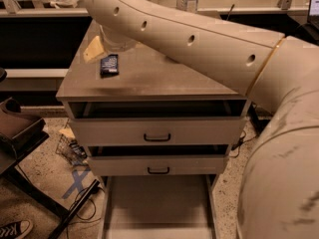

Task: Place rxbar blueberry into bottom drawer

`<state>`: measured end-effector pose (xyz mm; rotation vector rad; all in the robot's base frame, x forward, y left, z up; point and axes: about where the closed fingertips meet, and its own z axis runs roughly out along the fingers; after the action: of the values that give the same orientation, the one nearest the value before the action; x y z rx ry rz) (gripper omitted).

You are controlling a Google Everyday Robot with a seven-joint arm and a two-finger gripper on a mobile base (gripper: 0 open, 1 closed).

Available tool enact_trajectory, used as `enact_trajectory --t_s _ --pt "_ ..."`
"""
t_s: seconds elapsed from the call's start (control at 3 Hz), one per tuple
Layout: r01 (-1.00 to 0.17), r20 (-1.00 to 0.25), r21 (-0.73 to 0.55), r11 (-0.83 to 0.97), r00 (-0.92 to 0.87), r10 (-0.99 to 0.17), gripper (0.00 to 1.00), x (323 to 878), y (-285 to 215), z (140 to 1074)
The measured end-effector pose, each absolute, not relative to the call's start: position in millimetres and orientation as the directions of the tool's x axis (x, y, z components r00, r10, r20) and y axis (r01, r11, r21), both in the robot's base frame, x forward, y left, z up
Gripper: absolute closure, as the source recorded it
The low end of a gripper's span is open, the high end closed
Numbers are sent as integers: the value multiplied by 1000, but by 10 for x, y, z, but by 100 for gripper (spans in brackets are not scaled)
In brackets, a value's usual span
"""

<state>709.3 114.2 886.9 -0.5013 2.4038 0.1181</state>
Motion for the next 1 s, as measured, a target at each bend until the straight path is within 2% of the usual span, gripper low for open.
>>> enact_trajectory --t_s 0.67,1.0 --pt "-374 -574 16 927 -763 -298 0 7583 1490 8649" --pt "-347 -532 37 937 -801 -276 17 7750 1554 8456"
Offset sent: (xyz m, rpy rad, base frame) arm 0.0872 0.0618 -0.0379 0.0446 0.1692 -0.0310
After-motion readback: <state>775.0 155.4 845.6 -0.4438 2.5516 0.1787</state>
